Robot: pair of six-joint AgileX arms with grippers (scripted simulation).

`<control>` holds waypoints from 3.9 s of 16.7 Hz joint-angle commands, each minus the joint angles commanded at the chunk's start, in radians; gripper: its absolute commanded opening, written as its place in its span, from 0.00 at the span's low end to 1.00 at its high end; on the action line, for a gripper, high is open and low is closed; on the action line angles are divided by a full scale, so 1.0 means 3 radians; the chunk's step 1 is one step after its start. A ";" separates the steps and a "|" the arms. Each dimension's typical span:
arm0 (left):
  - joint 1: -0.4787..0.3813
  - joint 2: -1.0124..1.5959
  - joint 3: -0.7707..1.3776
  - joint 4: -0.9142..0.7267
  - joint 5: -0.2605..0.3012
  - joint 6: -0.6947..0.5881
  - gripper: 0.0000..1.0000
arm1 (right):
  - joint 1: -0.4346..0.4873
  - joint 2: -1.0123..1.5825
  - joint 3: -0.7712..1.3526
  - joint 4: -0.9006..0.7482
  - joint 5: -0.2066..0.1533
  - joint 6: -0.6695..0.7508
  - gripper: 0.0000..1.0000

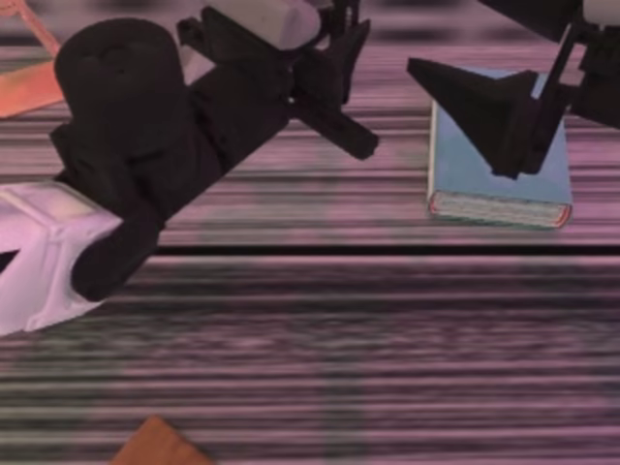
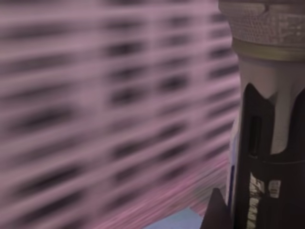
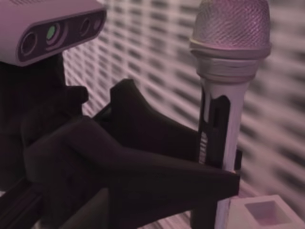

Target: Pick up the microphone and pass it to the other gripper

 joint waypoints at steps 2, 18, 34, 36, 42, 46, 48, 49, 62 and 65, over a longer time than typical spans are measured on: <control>0.0000 0.0000 0.0000 0.0000 0.0000 0.0000 0.00 | 0.0000 0.0000 0.0000 0.0000 0.0000 0.0000 1.00; 0.0000 0.0000 0.0000 0.0000 0.0000 0.0000 0.00 | 0.0644 0.1011 0.0972 0.0009 0.0660 -0.0033 1.00; 0.0000 0.0000 0.0000 0.0000 0.0000 0.0000 0.00 | 0.0644 0.1011 0.0972 0.0009 0.0660 -0.0033 0.00; 0.0000 0.0000 0.0000 0.0000 0.0000 0.0000 0.00 | 0.0644 0.1011 0.0972 0.0009 0.0660 -0.0033 0.00; 0.0000 0.0000 0.0000 0.0000 0.0000 0.0000 0.08 | 0.0644 0.1011 0.0972 0.0009 0.0660 -0.0033 0.00; 0.0000 0.0000 0.0000 0.0000 0.0000 0.0000 0.38 | 0.0644 0.1011 0.0972 0.0009 0.0660 -0.0033 0.00; 0.0000 0.0000 0.0000 0.0000 0.0000 0.0000 0.53 | 0.0644 0.1011 0.0972 0.0009 0.0660 -0.0033 0.00; 0.0000 0.0000 0.0000 0.0000 0.0000 0.0000 0.60 | 0.0644 0.1011 0.0972 0.0009 0.0660 -0.0033 0.00; 0.0000 0.0000 0.0000 0.0000 0.0000 0.0000 1.00 | 0.0644 0.1011 0.0972 0.0009 0.0660 -0.0033 0.00; 0.0043 -0.0007 -0.0111 -0.0018 -0.0024 0.0029 1.00 | 0.0609 0.0947 0.0996 0.0008 0.0659 -0.0042 0.00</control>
